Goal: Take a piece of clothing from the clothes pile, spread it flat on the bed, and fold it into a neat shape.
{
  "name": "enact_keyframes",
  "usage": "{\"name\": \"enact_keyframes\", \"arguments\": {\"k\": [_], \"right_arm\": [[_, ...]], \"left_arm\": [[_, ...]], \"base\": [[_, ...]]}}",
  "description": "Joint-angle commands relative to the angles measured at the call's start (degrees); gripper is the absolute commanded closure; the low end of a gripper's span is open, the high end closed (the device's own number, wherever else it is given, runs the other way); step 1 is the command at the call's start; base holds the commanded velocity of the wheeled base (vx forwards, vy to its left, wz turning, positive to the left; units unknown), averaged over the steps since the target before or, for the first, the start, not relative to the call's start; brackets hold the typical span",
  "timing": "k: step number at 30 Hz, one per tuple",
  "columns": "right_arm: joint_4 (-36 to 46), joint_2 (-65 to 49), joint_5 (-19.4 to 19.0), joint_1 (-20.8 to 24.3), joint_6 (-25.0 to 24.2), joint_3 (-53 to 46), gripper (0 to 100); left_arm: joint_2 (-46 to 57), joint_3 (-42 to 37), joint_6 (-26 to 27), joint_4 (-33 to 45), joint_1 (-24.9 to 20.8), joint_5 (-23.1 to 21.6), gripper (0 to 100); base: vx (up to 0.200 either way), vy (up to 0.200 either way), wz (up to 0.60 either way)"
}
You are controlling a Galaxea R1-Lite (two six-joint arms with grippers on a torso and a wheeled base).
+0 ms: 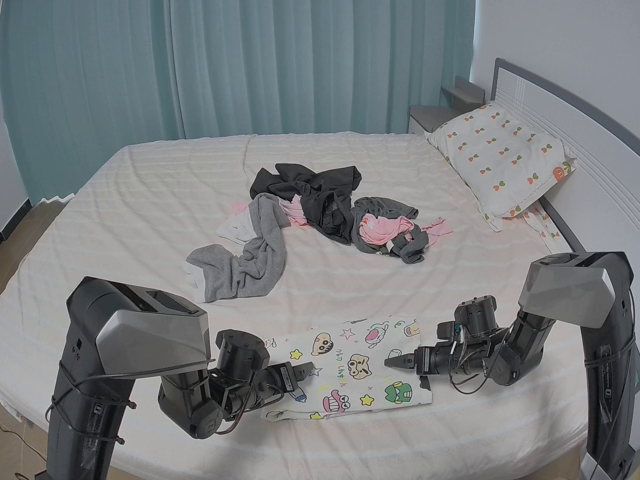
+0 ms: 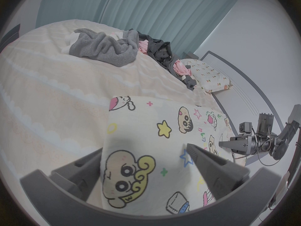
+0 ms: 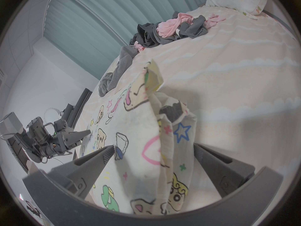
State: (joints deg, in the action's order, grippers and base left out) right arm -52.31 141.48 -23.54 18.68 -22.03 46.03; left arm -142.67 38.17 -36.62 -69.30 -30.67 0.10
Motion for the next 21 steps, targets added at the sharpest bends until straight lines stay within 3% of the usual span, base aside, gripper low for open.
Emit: {"name": "enact_keyframes", "arguments": {"k": [1, 5, 10, 14, 21], "right_arm": [[0.10, 0.55, -0.10, 0.66, -0.30, 1.08, 100], [-0.51, 0.37, -0.37, 0.66, -1.00, 0.46, 100], [-2.71, -2.27, -0.45, 1.28, -2.23, -1.12, 100], [-3.59, -4.29, -0.45, 1.89, -6.36, -1.47, 100], [-3.68, -6.84, -0.45, 1.98, -7.24, -3.14, 100]], "left_arm": [[0.02, 0.06, -0.03, -0.04, -0.53, -0.01, 100], [0.20, -0.29, -0.12, -0.39, -0.53, -0.01, 100], [2.66, -0.82, -3.19, -0.39, -0.53, 0.25, 100], [6.44, -2.84, -5.30, -0.22, -0.53, 0.17, 100], [10.65, -3.80, -9.17, -0.13, -0.44, -0.01, 100]], "base": [[0.000, 0.000, 0.00], [0.000, 0.000, 0.00], [0.000, 0.000, 0.00], [0.000, 0.000, 0.00], [0.000, 0.000, 0.00]]}}
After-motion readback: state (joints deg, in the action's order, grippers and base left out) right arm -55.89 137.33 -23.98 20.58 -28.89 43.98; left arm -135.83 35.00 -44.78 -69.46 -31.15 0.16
